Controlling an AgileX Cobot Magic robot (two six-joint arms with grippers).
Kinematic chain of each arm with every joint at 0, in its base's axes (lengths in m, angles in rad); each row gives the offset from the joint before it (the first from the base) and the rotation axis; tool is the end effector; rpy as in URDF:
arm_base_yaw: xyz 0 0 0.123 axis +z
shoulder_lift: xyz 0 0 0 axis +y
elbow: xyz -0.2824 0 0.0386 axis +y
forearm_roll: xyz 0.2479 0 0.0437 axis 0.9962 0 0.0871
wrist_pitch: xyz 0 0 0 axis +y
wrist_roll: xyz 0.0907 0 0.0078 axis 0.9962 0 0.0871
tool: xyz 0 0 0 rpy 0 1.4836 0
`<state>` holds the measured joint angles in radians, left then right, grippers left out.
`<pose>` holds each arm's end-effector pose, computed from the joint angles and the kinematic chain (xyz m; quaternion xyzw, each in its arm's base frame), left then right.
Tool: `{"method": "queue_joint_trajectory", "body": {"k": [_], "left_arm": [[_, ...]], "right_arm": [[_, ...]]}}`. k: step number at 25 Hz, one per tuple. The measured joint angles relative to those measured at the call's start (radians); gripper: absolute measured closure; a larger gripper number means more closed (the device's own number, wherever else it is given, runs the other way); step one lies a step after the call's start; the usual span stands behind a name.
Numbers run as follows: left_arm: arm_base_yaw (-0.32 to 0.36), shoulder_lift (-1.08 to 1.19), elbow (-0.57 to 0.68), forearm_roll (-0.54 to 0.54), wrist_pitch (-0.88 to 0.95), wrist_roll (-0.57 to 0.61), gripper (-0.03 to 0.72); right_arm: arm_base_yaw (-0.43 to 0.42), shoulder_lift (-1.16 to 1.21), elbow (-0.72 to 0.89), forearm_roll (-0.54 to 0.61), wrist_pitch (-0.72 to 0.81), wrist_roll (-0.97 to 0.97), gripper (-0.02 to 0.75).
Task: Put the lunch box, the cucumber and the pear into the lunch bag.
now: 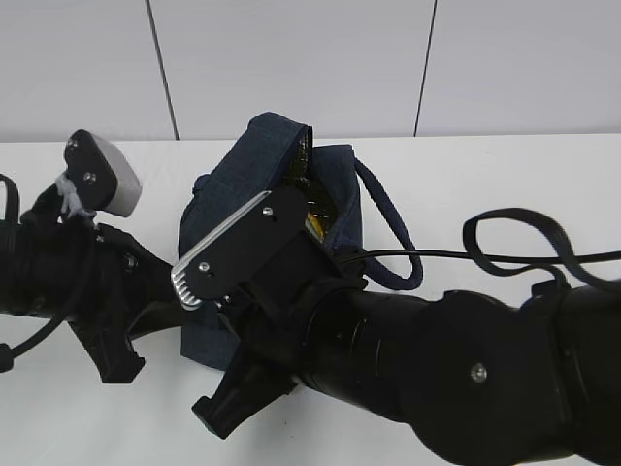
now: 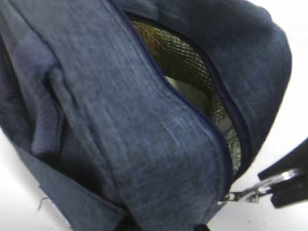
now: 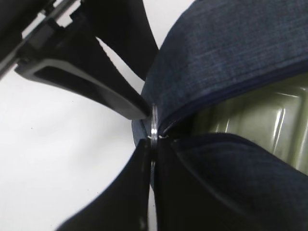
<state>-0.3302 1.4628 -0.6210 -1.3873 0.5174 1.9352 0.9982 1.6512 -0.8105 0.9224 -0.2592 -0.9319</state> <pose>0.2293 -0.1255 0.1920 0.4754 0.7775 -0.1925 0.3639 0.1959 0.2697 0.1958 -0.3885 0.7895 0.1377 0.4548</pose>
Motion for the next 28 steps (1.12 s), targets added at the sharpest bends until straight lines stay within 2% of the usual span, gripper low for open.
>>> {"method": "queue_joint_trajectory", "body": {"k": [2, 4, 6, 8, 15, 21, 28], "left_arm": [[0.000, 0.026, 0.000, -0.038, 0.012, 0.023, 0.465], [0.000, 0.047, 0.000, -0.077, 0.013, 0.042, 0.539], [0.000, 0.056, 0.000, -0.099, 0.013, 0.062, 0.648], [0.000, 0.058, 0.000, -0.105, 0.014, 0.067, 0.687], [0.000, 0.059, 0.000, -0.108, 0.014, 0.071, 0.704], [0.000, 0.059, 0.000, -0.109, 0.019, 0.071, 0.704], [0.001, 0.059, 0.000, -0.113, 0.024, 0.071, 0.704]], "right_arm": [[0.000, 0.000, 0.000, 0.000, 0.000, 0.000, 0.732], [0.000, -0.001, 0.000, 0.000, 0.002, 0.000, 0.732], [0.000, -0.001, 0.000, 0.002, 0.002, 0.000, 0.732], [0.000, -0.001, 0.000, 0.008, 0.002, 0.000, 0.732], [-0.002, -0.024, -0.062, 0.070, 0.006, -0.034, 0.732], [-0.002, -0.040, -0.113, 0.322, -0.047, -0.317, 0.732], [-0.041, -0.040, -0.185, 0.493, -0.069, -0.489, 0.732]]}}
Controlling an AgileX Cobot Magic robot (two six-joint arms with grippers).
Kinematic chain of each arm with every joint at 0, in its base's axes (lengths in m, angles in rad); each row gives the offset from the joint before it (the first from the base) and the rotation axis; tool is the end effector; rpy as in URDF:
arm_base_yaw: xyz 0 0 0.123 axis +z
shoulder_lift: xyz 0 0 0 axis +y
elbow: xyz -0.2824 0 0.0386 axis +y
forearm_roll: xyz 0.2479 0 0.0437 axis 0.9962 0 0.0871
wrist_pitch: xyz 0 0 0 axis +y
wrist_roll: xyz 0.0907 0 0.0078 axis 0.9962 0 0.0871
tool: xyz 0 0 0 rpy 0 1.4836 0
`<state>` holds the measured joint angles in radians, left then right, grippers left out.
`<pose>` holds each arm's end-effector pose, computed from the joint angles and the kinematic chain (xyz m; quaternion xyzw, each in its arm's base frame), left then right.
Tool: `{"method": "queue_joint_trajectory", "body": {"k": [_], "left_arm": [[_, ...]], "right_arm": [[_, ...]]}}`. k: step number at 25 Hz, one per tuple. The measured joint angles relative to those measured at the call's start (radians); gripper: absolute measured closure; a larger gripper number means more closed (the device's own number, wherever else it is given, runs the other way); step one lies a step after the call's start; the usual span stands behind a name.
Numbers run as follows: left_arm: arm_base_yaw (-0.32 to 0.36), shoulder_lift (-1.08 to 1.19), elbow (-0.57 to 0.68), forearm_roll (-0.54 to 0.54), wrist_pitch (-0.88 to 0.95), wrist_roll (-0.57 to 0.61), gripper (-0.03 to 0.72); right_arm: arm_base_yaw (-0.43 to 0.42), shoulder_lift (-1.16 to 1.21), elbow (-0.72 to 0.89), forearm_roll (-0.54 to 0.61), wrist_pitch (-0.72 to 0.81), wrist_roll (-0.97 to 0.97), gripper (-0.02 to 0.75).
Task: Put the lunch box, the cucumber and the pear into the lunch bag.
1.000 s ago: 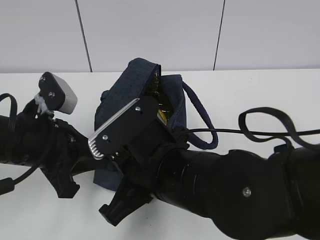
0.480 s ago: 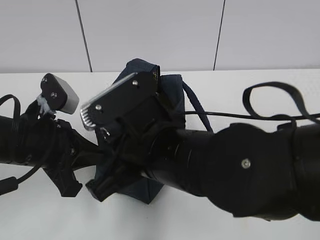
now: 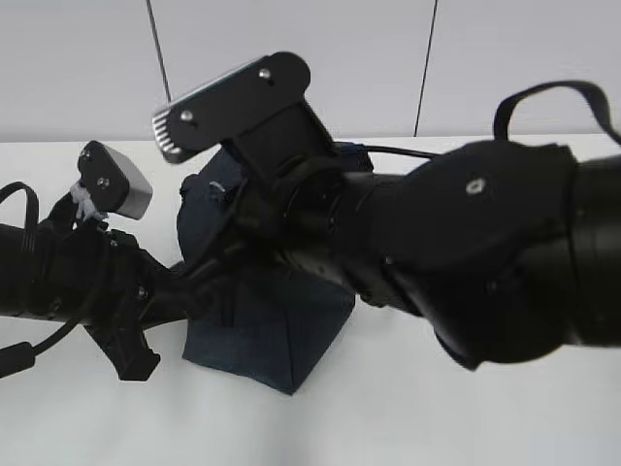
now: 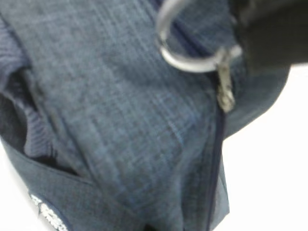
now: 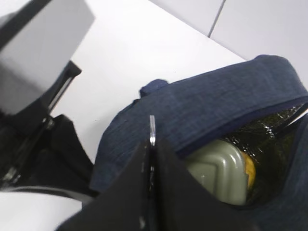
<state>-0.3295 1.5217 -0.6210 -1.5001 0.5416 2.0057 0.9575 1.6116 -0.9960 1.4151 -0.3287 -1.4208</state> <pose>0.2346 -0.1298 0.1809 0.4561 0.7848 -0.2172 0.3591 0.2277 0.2732 0.2566 -0.3191 0.7843 0.1105 0.5204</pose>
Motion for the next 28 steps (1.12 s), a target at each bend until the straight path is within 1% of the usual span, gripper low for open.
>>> {"method": "queue_joint_trajectory", "body": {"k": [5, 10, 20, 24, 28], "left_arm": [[0.000, 0.000, 0.000, -0.007, 0.012, 0.000, 0.704], [0.000, 0.000, 0.000, -0.011, 0.015, 0.000, 0.704], [0.000, 0.000, -0.001, -0.012, 0.016, 0.000, 0.704], [0.000, 0.000, -0.001, -0.012, 0.016, -0.002, 0.705], [0.000, 0.000, -0.001, -0.011, 0.015, -0.004, 0.706]], "right_arm": [[-0.130, 0.000, -0.061, 0.121, 0.105, -0.057, 0.732], [-0.215, 0.000, -0.104, 0.172, 0.192, -0.096, 0.732], [-0.276, 0.079, -0.183, 0.216, 0.245, -0.114, 0.732], [-0.315, 0.091, -0.201, 0.252, 0.266, -0.125, 0.732], [-0.324, 0.091, -0.205, 0.264, 0.269, -0.192, 0.732]]}}
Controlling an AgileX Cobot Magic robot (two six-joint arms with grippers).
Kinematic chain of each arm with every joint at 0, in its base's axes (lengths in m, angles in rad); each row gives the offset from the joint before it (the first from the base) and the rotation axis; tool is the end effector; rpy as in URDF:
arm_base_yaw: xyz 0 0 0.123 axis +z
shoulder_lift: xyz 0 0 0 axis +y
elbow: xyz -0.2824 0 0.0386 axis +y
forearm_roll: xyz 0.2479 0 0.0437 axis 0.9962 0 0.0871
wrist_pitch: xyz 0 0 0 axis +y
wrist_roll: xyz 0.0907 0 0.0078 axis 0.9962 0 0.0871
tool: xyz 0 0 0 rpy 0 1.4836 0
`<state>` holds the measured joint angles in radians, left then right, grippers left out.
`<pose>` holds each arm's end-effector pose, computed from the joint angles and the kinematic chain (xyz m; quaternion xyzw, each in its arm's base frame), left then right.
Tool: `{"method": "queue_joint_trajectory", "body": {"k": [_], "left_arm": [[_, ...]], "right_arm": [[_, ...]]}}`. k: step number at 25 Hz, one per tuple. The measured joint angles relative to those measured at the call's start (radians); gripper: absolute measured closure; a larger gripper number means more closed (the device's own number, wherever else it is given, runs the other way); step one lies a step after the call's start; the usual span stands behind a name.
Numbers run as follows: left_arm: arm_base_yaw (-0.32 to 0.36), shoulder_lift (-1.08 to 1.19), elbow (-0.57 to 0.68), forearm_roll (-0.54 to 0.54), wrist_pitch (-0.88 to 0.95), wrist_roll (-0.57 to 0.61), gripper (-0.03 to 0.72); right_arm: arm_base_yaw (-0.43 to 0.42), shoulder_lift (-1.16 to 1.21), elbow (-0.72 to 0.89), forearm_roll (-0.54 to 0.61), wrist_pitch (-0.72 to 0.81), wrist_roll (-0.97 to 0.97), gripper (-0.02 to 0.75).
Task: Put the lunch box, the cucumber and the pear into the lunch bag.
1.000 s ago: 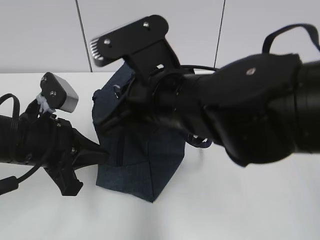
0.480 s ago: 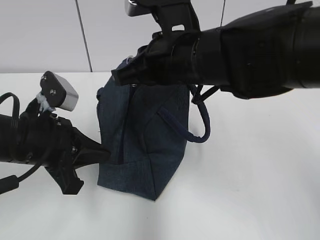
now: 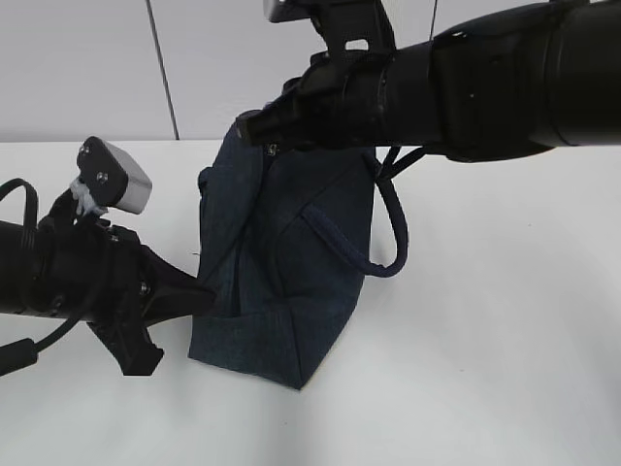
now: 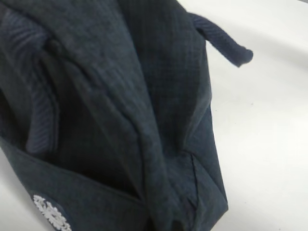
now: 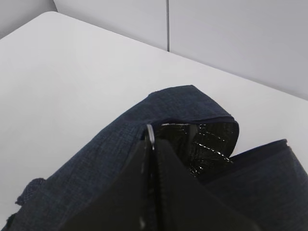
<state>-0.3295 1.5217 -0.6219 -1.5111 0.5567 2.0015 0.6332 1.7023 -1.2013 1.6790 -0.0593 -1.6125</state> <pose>0.2343 -0.1310 0.1819 0.4515 0.7843 -0.2266 0.3600 0.3229 0.2305 0.2801 -0.2190 0.8097 0.1632 0.5194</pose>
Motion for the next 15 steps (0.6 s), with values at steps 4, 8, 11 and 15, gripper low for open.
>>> {"method": "queue_joint_trajectory", "body": {"k": [4, 8, 11, 15], "left_arm": [[0.000, 0.000, 0.000, 0.000, -0.002, -0.001, 0.706], [0.000, 0.000, -0.001, 0.014, -0.004, -0.012, 0.706], [0.000, 0.000, -0.001, 0.018, -0.004, -0.015, 0.706], [0.000, 0.000, -0.001, 0.018, -0.005, -0.015, 0.706]], "right_arm": [[-0.010, 0.002, -0.012, 0.008, 0.000, -0.024, 0.732], [-0.049, 0.007, -0.037, 0.020, -0.006, -0.031, 0.732], [-0.063, 0.012, -0.060, 0.044, -0.006, -0.064, 0.732], [-0.081, 0.044, -0.093, 0.119, -0.004, -0.129, 0.732]]}}
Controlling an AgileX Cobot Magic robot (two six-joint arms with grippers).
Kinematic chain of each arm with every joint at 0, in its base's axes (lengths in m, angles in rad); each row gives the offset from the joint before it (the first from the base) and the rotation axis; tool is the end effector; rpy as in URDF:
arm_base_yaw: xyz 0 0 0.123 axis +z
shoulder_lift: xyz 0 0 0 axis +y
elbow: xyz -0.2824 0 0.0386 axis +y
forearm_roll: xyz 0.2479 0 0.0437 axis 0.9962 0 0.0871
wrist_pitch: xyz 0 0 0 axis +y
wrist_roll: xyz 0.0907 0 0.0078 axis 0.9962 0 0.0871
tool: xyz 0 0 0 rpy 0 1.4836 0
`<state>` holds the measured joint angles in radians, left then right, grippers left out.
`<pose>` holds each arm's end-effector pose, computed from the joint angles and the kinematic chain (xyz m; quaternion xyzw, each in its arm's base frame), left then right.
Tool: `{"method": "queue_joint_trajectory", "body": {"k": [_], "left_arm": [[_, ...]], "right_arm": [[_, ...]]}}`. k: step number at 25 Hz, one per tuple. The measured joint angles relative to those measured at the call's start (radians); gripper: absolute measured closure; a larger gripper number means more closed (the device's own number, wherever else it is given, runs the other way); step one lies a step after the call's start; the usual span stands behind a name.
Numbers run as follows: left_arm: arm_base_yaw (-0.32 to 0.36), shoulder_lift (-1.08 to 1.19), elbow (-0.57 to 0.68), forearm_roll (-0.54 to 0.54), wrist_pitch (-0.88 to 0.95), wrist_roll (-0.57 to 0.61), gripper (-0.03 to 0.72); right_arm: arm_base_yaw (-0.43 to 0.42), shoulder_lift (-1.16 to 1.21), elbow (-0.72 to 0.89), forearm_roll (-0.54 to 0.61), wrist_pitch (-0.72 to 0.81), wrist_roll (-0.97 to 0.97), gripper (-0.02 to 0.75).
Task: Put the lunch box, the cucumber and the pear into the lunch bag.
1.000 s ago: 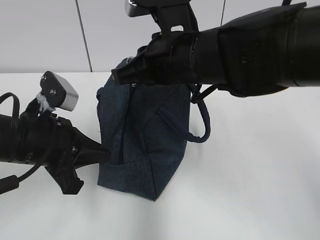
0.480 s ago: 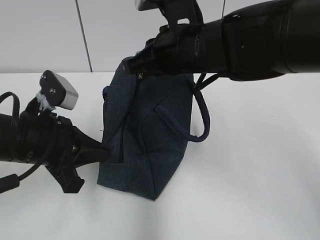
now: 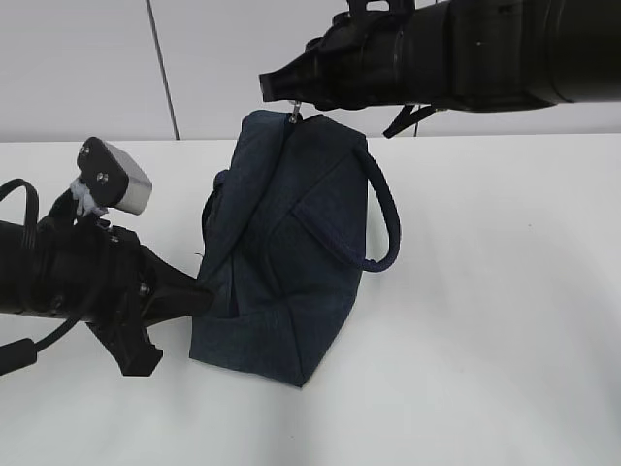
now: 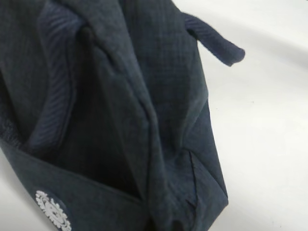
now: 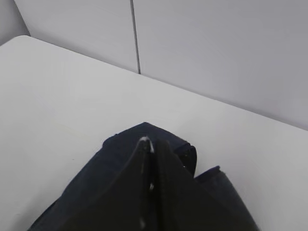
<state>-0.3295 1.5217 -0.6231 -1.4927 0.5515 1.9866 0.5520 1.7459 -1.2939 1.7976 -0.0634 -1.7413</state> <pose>0.2343 -0.1305 0.1814 0.4530 0.7860 -0.2236 0.3565 0.3552 0.2123 0.2918 -0.1860 0.8063 0.1437 0.5428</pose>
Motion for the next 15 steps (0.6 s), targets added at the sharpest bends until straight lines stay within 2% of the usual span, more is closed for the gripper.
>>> {"method": "queue_joint_trajectory", "body": {"k": [7, 15], "left_arm": [[0.000, 0.000, 0.000, 0.016, 0.000, 0.000, 0.706], [0.000, 0.000, 0.002, 0.019, -0.001, 0.000, 0.706]], "right_arm": [[-0.081, 0.067, -0.046, 0.024, -0.002, -0.024, 0.732], [-0.106, 0.203, -0.162, 0.024, 0.010, -0.029, 0.732]]}}
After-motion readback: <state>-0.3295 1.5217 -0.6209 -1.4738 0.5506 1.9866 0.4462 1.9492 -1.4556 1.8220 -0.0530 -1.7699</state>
